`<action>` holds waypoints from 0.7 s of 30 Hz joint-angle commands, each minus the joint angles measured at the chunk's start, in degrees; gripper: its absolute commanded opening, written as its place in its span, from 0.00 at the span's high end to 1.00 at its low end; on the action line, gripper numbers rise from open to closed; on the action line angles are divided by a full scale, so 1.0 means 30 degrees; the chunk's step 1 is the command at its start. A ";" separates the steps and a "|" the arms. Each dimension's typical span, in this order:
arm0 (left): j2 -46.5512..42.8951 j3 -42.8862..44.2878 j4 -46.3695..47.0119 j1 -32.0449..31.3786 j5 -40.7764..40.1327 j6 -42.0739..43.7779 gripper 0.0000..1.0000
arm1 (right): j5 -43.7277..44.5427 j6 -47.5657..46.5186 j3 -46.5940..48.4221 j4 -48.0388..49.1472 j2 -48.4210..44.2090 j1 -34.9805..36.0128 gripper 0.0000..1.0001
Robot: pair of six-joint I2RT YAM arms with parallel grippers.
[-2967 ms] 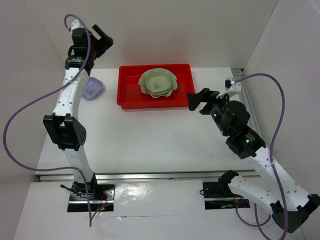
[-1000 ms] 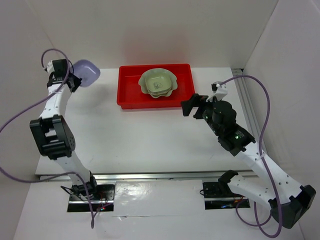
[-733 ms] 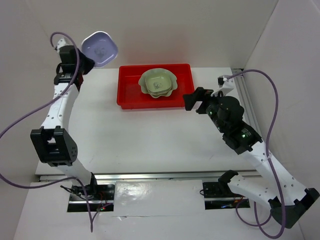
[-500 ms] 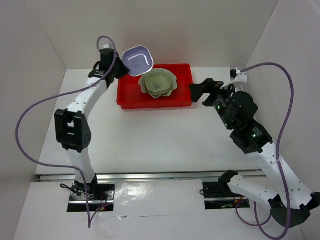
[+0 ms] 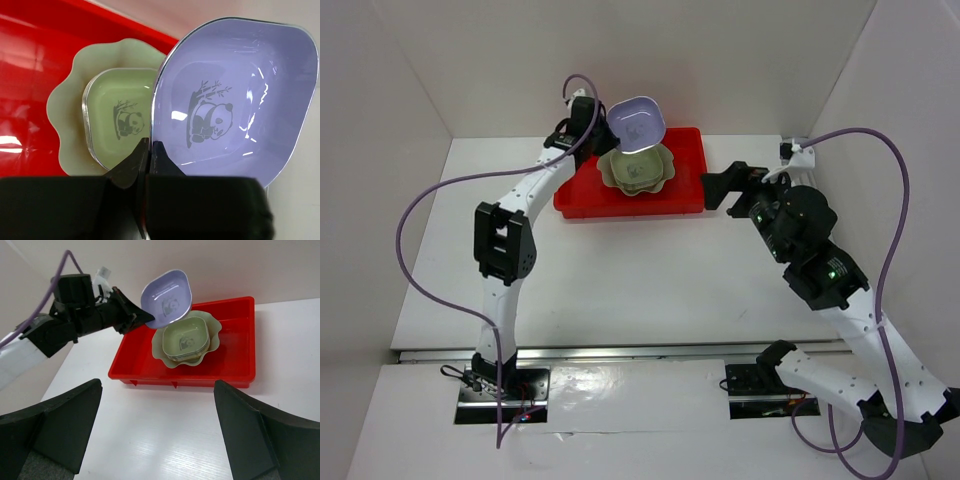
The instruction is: Place the plates into the plastic bin on the countertop
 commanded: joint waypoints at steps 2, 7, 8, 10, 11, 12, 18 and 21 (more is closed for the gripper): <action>0.1247 0.0630 0.0460 -0.0178 -0.0090 -0.0837 1.00 | 0.0284 -0.0465 -0.0262 -0.0154 -0.0821 -0.0046 0.00; 0.2041 0.0926 0.0460 -0.0353 -0.0115 -0.1042 0.97 | 0.0489 -0.0639 -0.0704 0.0021 -0.0999 -0.0046 0.00; 0.2215 0.1129 0.0460 -0.0527 -0.0378 -0.1042 0.94 | 0.0489 -0.0641 -0.0704 0.0021 -0.0999 -0.0046 0.00; 0.2448 0.1131 0.0257 -0.0529 -0.0554 -0.1274 0.85 | 0.0489 -0.0641 -0.0879 0.0021 -0.0999 -0.0046 0.00; 0.2451 0.1131 0.0255 -0.0529 -0.0556 -0.1276 0.80 | 0.0489 -0.0641 -0.0879 0.0021 -0.0999 -0.0046 0.00; 0.2451 0.1131 0.0255 -0.0529 -0.0556 -0.1276 0.74 | 0.0489 -0.0641 -0.0879 0.0021 -0.0999 -0.0046 0.00; 0.0961 0.0486 0.0255 -0.0732 -0.1196 -0.1042 0.31 | 0.0489 -0.0846 -0.0879 0.0021 -0.0999 -0.0046 0.00; -0.0884 -0.0012 0.0255 -0.0734 -0.2105 -0.1042 0.27 | 0.0284 -0.0846 -0.0879 0.0195 -0.0823 -0.0046 0.00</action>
